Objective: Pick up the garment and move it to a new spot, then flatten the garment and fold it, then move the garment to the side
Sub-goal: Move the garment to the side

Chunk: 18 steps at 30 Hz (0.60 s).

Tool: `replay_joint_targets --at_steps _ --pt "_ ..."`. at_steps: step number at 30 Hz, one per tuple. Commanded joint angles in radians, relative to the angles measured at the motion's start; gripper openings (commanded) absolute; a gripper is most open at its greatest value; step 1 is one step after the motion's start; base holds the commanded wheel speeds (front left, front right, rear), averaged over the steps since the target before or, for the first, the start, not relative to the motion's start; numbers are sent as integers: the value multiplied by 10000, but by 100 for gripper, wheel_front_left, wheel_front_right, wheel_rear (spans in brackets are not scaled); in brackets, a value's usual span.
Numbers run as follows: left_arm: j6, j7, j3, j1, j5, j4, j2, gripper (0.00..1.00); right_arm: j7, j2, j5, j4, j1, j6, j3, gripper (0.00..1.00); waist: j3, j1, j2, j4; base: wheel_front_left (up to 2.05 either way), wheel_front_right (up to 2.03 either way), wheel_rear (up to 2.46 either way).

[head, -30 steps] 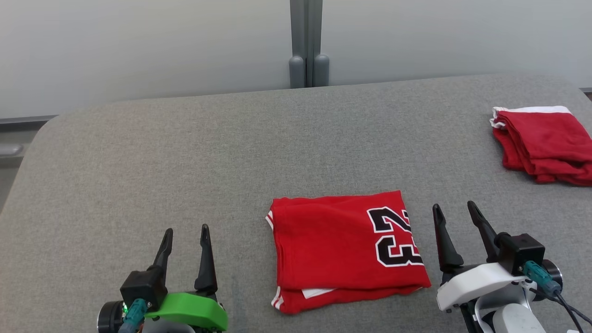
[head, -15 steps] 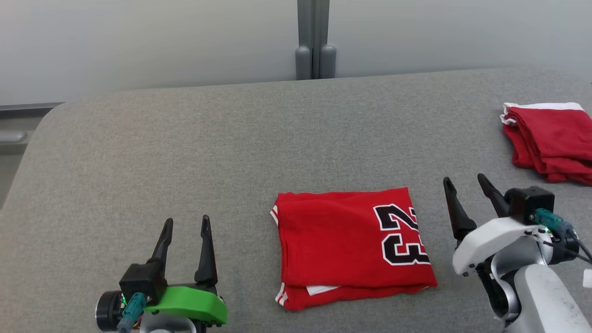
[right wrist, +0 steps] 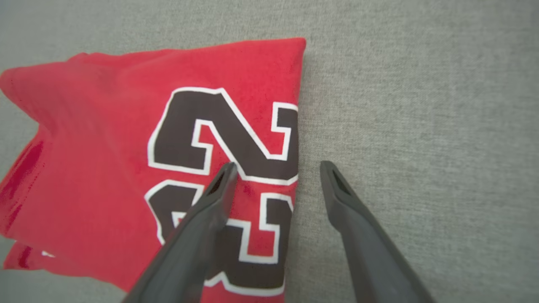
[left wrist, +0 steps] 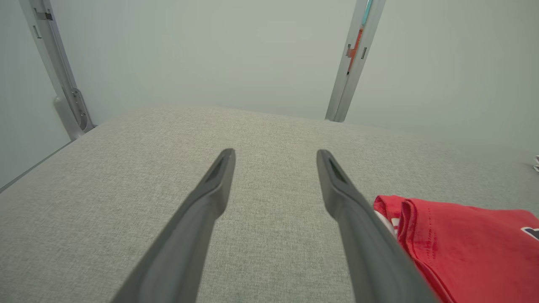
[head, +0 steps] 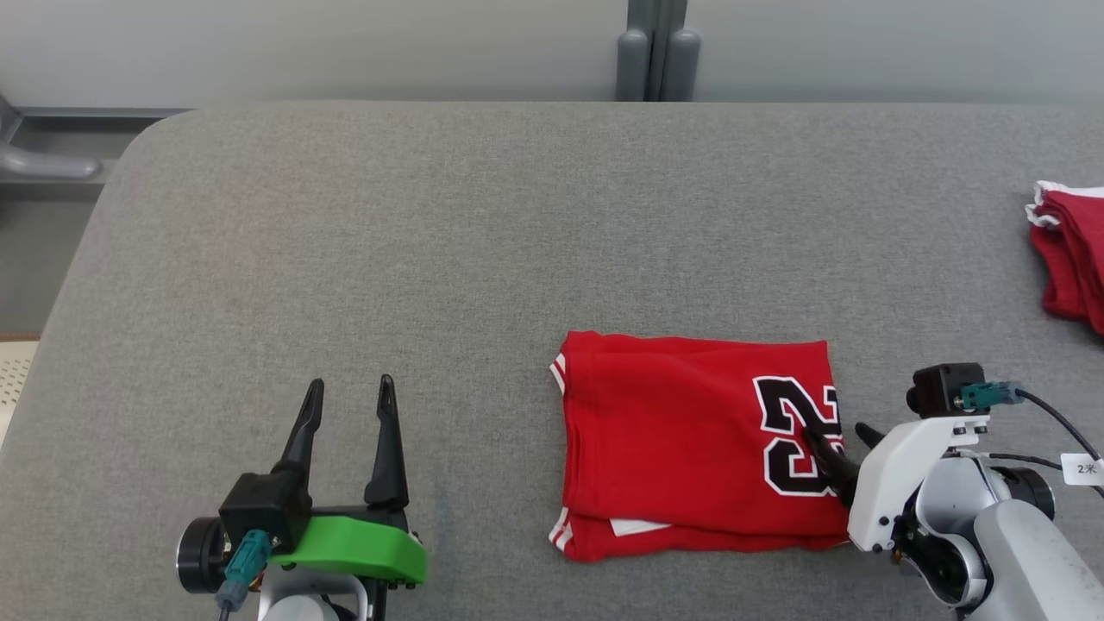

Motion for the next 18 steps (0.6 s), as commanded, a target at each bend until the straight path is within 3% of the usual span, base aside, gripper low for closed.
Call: replay_joint_targets --at_steps 1,7,10,11,18 --pt "28 -1 3 -183 57 -32 19 100 259 -138 126 129 -1 -4 174 100 283 0 0 294 0 0 0" --pt "75 -1 -52 -245 -22 -94 19 100 412 -351 268 557 -325 -4 627 100 470 0 0 422 0 0 0" --pt "76 -2 -98 -290 -31 -105 19 100 267 -381 183 836 -576 -5 779 14 558 0 0 374 0 0 0" --pt "74 -2 -105 -310 -34 -109 19 100 203 -406 142 897 -666 -5 824 0 584 0 0 334 0 0 0" --pt "-10 -1 -224 -455 53 -141 19 100 -556 -617 106 1172 -1397 -19 781 0 803 0 0 -496 0 0 0"
